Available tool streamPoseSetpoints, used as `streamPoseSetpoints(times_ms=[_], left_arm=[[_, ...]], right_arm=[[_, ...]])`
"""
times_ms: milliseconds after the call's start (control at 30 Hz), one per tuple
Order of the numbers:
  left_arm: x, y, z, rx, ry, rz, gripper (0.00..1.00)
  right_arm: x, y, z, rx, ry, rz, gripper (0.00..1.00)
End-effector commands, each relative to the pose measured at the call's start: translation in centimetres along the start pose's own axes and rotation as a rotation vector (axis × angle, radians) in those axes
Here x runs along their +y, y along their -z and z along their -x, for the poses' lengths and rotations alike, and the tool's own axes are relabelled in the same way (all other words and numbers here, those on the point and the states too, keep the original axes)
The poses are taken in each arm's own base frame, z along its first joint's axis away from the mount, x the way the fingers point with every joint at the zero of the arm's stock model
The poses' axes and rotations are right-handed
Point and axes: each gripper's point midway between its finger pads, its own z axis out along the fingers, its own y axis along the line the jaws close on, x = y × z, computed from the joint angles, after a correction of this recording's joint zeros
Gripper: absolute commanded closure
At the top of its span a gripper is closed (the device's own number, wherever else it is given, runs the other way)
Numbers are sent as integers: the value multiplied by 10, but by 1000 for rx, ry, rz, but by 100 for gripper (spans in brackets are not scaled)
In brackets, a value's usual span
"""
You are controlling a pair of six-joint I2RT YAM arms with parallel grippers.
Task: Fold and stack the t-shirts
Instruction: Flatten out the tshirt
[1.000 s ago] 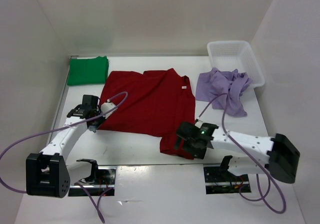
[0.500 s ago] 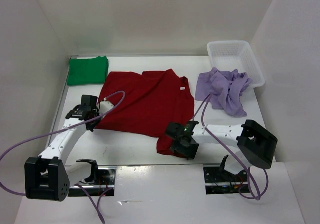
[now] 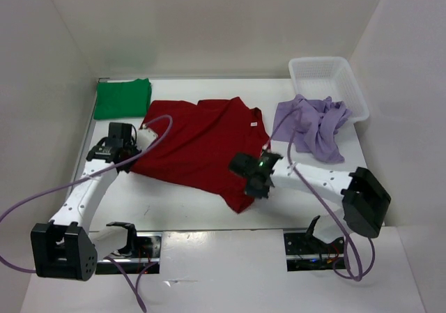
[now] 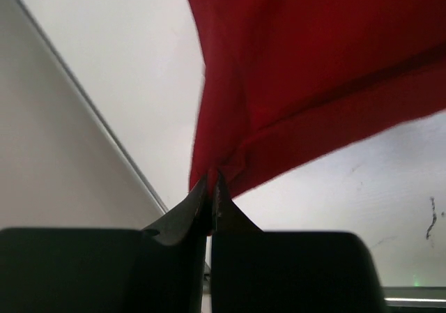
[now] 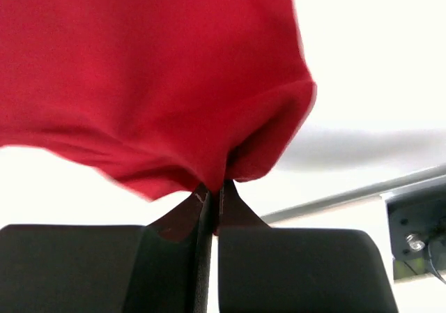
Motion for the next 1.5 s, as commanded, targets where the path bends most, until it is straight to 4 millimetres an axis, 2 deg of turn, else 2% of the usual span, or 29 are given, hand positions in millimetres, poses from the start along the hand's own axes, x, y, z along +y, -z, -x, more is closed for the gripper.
streamPoseSetpoints(times_ms=[0, 33, 100, 133, 200, 233, 267, 300, 333, 367, 400, 567, 767, 800, 833, 867, 1000, 1067, 1133, 1167, 1200, 1233, 1267, 1300, 1333, 1367, 1400, 1433, 1467], left_arm=[[42, 32, 72, -234, 63, 50, 100], [53, 40, 89, -278, 67, 63, 100], [80, 48, 126, -333, 84, 87, 100], [120, 90, 167, -460, 137, 171, 100], [165, 130, 204, -591, 202, 273, 100], [181, 159, 220, -679, 224, 316, 100], [202, 203, 237, -795, 244, 380, 100], [208, 218, 243, -834, 242, 392, 100], [207, 228, 251, -871, 222, 368, 100], [210, 234, 253, -876, 213, 377, 100], [209, 234, 254, -880, 200, 373, 100], [186, 199, 230, -784, 97, 356, 100], [140, 156, 168, -607, 2, 304, 100], [137, 153, 156, -575, 9, 301, 100], [128, 155, 141, -550, -1, 296, 100], [122, 148, 128, -507, 0, 287, 100], [58, 88, 75, -307, -55, 74, 100], [46, 65, 70, -271, -64, 26, 100], [58, 50, 94, -305, -25, 22, 100], [92, 77, 132, -399, 3, 86, 100], [106, 63, 157, -389, 62, 64, 100], [131, 78, 187, -447, 108, 99, 100], [155, 96, 214, -506, 153, 132, 100], [204, 146, 262, -657, 203, 228, 100], [228, 173, 279, -733, 274, 291, 100], [245, 182, 296, -780, 298, 327, 100], [262, 210, 306, -851, 310, 384, 100], [280, 264, 313, -969, 329, 457, 100], [286, 270, 319, -993, 331, 473, 100]], right_arm=[[8, 54, 120, -287, 28, 53, 100], [27, 87, 166, -371, -20, 154, 100], [8, 119, 251, -508, -111, 155, 100], [11, 177, 298, -640, -116, 230, 100], [2, 221, 344, -769, -144, 201, 100], [-3, 281, 368, -892, -163, 244, 100], [-5, 277, 377, -889, -140, 164, 100], [-4, 287, 380, -905, -122, 145, 100], [-9, 323, 386, -968, -154, 171, 100], [-7, 307, 383, -922, -111, 95, 100], [-8, 313, 378, -942, -111, 76, 100], [-11, 300, 346, -881, -120, 83, 100], [-27, 232, 274, -677, -128, 80, 100], [-34, 204, 253, -601, -105, 47, 100], [-40, 205, 236, -575, -121, 106, 100], [-40, 170, 203, -445, -78, 111, 100], [-32, 124, 142, -231, -59, 226, 100], [-15, 122, 151, -241, 1, 251, 100], [-1, 110, 190, -285, 105, 161, 100], [15, 146, 238, -401, 88, 197, 100], [2, 157, 288, -493, 82, 125, 100], [16, 142, 323, -488, 84, 83, 100], [25, 227, 385, -697, -16, 202, 100], [13, 260, 421, -806, -90, 189, 100], [1, 329, 447, -989, -238, 299, 100], [7, 340, 462, -1022, -245, 390, 100], [-12, 358, 476, -1092, -300, 400, 100], [-26, 401, 477, -1220, -340, 448, 100], [-31, 417, 476, -1265, -336, 459, 100]])
